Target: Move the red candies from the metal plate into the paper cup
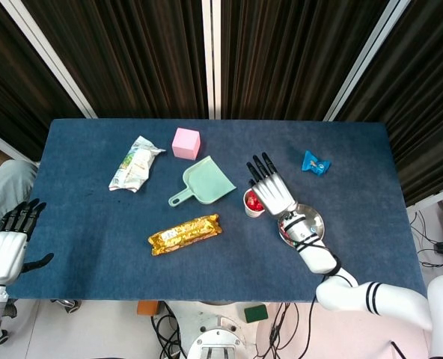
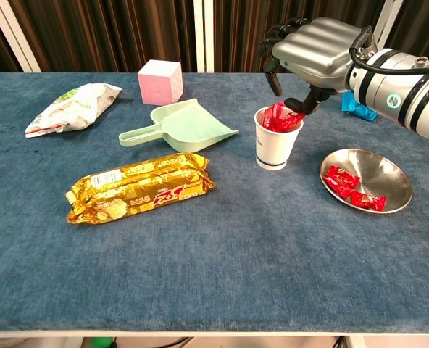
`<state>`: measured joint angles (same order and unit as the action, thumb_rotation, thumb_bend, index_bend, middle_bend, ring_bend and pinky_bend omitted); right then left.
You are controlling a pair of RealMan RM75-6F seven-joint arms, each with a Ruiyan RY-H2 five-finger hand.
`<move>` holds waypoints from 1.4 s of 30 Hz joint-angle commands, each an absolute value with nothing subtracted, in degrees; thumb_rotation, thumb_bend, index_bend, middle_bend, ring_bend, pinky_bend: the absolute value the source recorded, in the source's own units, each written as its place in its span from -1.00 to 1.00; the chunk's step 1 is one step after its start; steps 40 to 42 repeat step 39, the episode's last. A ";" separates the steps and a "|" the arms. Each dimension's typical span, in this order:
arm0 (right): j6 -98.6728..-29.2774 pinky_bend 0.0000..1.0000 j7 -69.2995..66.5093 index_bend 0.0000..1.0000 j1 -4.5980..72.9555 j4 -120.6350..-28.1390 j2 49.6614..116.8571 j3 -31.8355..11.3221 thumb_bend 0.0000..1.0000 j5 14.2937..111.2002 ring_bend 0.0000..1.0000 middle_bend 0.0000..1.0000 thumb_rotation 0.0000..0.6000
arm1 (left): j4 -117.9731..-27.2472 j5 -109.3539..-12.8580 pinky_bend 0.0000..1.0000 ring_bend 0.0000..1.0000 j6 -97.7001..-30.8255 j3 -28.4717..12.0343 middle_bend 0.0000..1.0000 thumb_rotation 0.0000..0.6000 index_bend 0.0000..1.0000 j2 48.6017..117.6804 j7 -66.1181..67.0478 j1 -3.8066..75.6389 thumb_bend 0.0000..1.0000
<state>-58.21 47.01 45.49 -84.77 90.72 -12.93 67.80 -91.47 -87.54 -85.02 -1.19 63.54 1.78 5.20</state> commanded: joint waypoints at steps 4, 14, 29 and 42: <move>-59.96 -1.00 45.70 -0.24 44.98 -86.07 89.70 -12.33 -0.22 68.49 -1.00 -0.83 1.00 | -91.47 -87.62 -0.72 -0.97 -85.19 -1.17 -0.90 1.00 -0.87 63.52 1.73 5.13 -0.81; -77.24 -1.00 28.38 -0.46 31.39 -92.94 76.96 -7.06 -0.24 79.31 -1.00 -0.83 1.00 | -91.33 -87.76 -0.72 -0.97 -85.50 -1.20 -0.90 1.00 -0.87 63.50 1.32 5.03 -0.81; -89.80 -1.00 0.66 -1.00 9.48 -79.11 69.05 0.93 -0.23 78.51 -1.00 -1.00 1.00 | -91.80 -86.80 -0.72 -0.97 -87.00 -1.86 -0.90 1.00 -0.87 63.99 2.91 4.26 -0.81; -90.52 -1.00 -0.36 -1.00 6.72 -78.94 68.74 0.97 -0.22 81.53 -1.00 -1.00 1.00 | -92.05 -86.43 -0.72 -0.97 -87.42 -2.12 -0.90 1.00 -0.87 64.25 3.86 3.96 -0.81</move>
